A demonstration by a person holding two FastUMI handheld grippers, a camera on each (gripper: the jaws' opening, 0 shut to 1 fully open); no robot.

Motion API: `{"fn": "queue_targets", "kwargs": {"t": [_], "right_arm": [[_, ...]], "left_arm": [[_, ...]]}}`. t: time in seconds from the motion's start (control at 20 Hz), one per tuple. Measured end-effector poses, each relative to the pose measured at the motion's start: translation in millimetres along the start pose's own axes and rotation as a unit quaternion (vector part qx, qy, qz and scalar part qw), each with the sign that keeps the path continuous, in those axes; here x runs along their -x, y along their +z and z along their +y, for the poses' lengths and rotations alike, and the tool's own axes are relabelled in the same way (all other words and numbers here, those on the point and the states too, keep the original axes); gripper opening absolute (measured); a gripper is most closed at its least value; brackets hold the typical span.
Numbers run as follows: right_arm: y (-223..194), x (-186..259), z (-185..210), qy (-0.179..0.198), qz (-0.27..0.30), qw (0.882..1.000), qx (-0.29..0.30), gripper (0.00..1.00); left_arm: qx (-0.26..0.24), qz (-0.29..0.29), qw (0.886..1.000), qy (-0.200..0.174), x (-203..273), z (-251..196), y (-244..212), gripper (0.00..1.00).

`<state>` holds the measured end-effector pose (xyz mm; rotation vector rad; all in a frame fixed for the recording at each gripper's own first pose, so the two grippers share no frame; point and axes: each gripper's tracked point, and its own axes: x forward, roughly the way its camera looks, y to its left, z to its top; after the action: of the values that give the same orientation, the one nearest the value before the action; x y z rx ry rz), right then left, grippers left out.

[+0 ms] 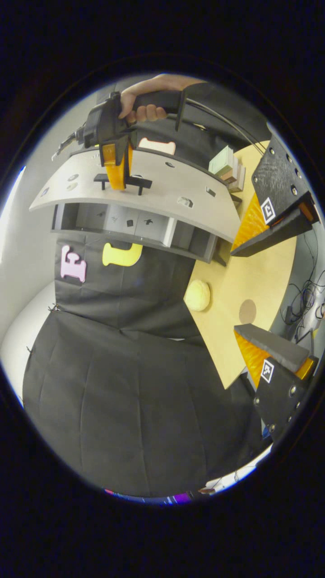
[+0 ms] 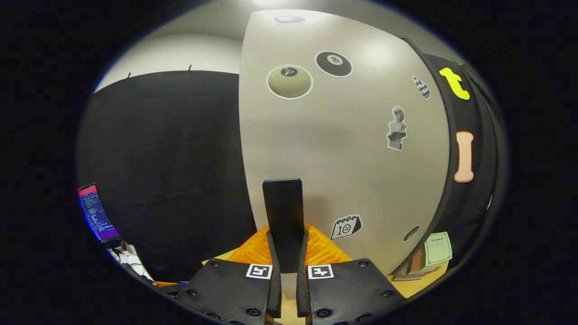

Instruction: Open the cabinet door with the right hand, grasp the bottle in the cabinet with the left hand and place it on the coaster, then close the cabinet door with the right hand.

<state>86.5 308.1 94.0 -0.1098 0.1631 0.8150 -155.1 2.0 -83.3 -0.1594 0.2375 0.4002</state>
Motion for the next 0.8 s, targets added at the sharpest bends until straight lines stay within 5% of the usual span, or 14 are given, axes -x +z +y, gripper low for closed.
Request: {"fn": "queue_targets", "kwargs": {"t": [0.05,0.45,0.8], "right_arm": [[-1,4,-2,0.003,-0.001,1.000,-0.001,0.15],[-8,27,-25,-0.005,-0.002,1.000,-0.012,0.14],[-10,55,-50,-0.056,-0.032,0.997,-0.032,0.14]], "left_arm": [[0.001,0.000,1.000,0.001,5,-3,-3,0.96],[-0.013,-0.018,1.000,-0.007,37,-45,2,0.88],[-0.033,-0.020,0.999,-0.028,34,-68,20,0.89]]}}
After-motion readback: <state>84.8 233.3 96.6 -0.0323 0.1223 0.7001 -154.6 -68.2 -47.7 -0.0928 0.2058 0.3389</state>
